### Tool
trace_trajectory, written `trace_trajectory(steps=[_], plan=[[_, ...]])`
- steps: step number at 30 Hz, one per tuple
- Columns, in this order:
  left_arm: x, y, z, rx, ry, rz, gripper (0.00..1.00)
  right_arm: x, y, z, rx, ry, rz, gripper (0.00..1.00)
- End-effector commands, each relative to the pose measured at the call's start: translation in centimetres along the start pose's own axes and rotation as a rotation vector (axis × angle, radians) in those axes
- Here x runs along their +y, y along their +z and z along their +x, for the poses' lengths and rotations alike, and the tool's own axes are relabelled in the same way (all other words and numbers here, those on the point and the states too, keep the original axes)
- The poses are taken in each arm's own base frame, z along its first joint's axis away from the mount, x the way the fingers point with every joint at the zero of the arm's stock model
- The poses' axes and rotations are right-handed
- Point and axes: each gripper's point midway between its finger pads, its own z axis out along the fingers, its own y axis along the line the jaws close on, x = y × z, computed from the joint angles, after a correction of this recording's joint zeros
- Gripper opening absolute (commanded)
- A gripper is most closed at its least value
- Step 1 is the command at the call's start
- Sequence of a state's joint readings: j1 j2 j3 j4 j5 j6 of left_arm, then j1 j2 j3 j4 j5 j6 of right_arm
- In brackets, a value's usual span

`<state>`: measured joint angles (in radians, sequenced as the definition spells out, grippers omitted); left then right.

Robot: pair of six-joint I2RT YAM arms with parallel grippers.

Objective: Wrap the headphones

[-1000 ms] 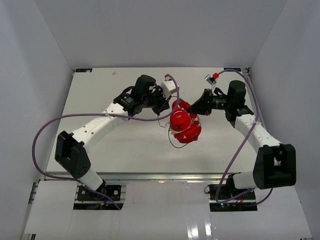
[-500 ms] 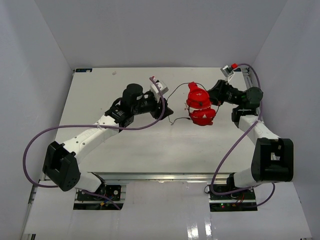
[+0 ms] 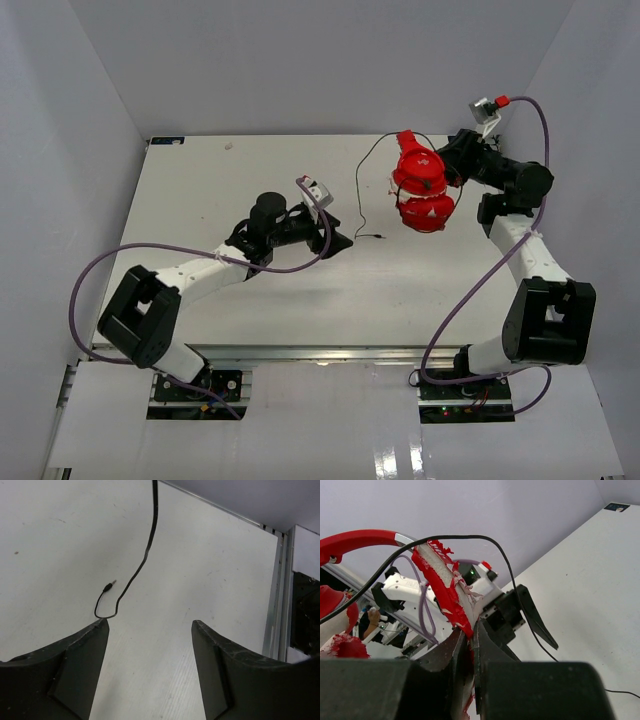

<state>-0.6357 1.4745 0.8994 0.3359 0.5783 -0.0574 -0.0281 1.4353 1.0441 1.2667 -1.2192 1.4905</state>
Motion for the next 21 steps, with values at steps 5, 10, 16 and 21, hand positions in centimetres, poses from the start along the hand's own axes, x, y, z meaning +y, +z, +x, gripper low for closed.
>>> trace_trajectory(steps=[5,10,16,21], plan=[[3.2,2.1,-2.6,-0.273,0.05,-0.101,0.84,3.6,0.6,-3.7,-0.097,-0.037,-0.014,0.08],[4.4,6.1,-0.7,-0.256,0.052,-0.093,0.91,4.2,0.8,-4.5,-0.113,-0.044,-0.009,0.08],[4.7,10.2,1.8,-0.192,-0.001,-0.018,0.61,4.5,0.6,-5.5,-0.125,-0.052,0.0,0.08],[4.6,10.7,2.7,-0.179,-0.029,0.004,0.12,3.8,0.4,-5.9,-0.135,-0.047,0.012,0.08]])
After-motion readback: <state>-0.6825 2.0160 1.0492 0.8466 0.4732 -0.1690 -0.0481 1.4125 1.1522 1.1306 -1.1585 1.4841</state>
